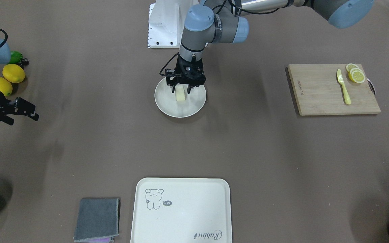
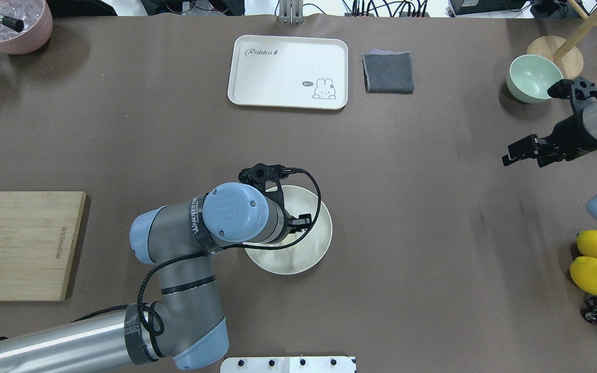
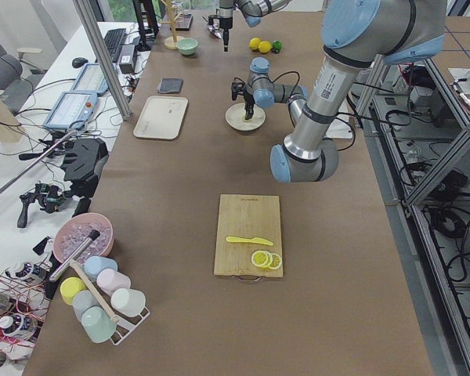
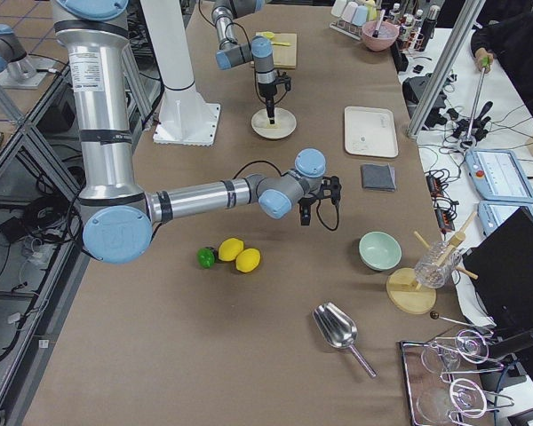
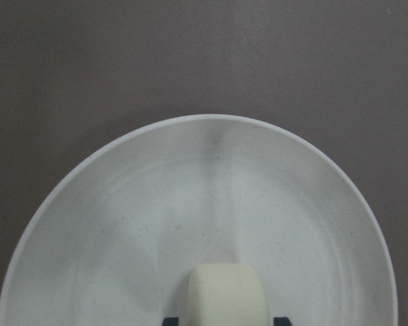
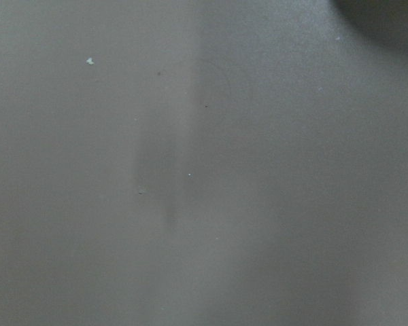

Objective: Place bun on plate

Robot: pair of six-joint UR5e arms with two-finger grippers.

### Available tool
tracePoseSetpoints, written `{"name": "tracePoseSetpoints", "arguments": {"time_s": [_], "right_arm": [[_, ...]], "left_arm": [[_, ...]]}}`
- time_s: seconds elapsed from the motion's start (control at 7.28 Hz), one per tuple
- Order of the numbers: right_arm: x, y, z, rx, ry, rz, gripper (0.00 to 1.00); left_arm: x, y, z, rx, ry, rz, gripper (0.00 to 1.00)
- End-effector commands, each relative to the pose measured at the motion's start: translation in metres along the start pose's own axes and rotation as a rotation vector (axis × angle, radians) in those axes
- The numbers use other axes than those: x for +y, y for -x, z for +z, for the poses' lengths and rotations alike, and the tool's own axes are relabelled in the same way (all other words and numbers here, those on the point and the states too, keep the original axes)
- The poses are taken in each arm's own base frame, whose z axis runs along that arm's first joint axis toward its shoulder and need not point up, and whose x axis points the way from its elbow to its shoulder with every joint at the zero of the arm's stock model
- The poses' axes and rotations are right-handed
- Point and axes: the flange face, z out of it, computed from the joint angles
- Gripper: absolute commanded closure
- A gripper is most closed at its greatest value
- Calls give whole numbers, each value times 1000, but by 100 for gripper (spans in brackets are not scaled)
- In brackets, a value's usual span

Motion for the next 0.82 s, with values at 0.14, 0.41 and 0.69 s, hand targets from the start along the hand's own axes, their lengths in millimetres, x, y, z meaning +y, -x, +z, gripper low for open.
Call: {"name": "tracePoseSetpoints", "arguments": {"time_s": [0.14,0.41,0.69], "right_arm": [[-8,-26,-25,6,-36,-41,0],[-18,-112,-78,112,-36,-139,0],[-23,-164,-114,180,22,-243,0]], "left_arm": [[-69,51,-60,-50,15,36,3],[-187,184,-127,-131,88,199,3],[-266,386,-181,-212,135,359,2]]}}
